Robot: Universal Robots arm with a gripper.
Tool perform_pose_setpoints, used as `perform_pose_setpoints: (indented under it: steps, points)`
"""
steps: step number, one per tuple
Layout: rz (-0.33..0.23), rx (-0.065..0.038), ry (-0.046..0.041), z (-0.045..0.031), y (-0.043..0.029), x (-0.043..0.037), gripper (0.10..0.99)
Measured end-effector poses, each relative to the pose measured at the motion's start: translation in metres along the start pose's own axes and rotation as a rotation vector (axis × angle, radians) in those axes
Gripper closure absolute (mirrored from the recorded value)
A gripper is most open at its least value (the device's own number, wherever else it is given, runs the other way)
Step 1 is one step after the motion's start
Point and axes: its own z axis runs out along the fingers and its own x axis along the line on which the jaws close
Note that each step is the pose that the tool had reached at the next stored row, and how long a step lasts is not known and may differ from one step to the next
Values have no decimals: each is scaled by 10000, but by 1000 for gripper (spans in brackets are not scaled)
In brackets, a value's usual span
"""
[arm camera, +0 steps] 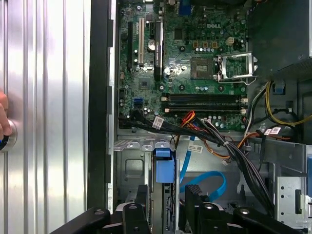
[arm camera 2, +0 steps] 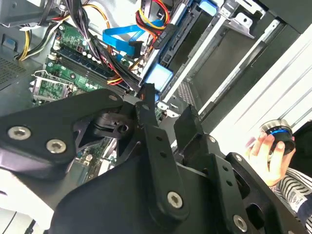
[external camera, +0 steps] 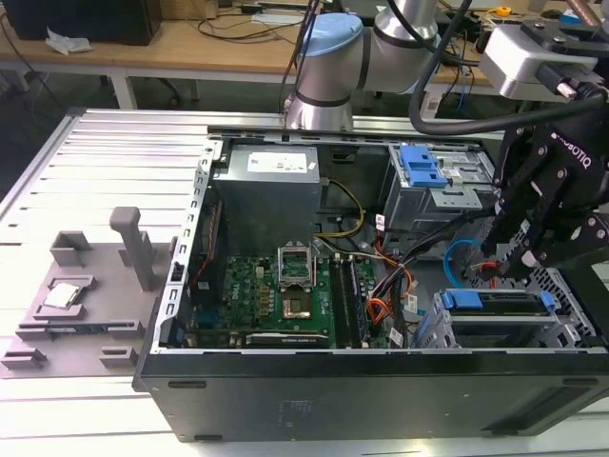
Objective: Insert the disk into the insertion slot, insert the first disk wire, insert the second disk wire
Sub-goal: 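Insert the disk into the insertion slot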
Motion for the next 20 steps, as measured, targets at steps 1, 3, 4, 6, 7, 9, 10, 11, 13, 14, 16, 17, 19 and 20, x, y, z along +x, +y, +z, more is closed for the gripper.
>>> perform_pose_setpoints:
  steps: [1,3,4,6,7,9,10,11,13,14,16,17,19,20]
  points:
    - [0,0,0,0,0,0,729]
    - [0,0,0,0,0,0,792]
    - [0,0,0,1,0,0,851]
    - [0,0,0,0,0,0,910]
    - [0,0,-1,1,0,0,973]
    - [0,0,0,1,0,0,980]
    - [0,0,0,1,0,0,980]
    - [0,0,0,2,0,0,980]
    - [0,0,-2,3,-4,0,980]
    - [-1,0,-5,6,-17,0,980]
    - [1,-16,-2,11,-120,-7,980]
    - [-1,-23,-1,24,-161,-10,980]
    - [1,-24,0,112,-173,-7,980]
    - [0,-24,-1,145,-175,-4,980]
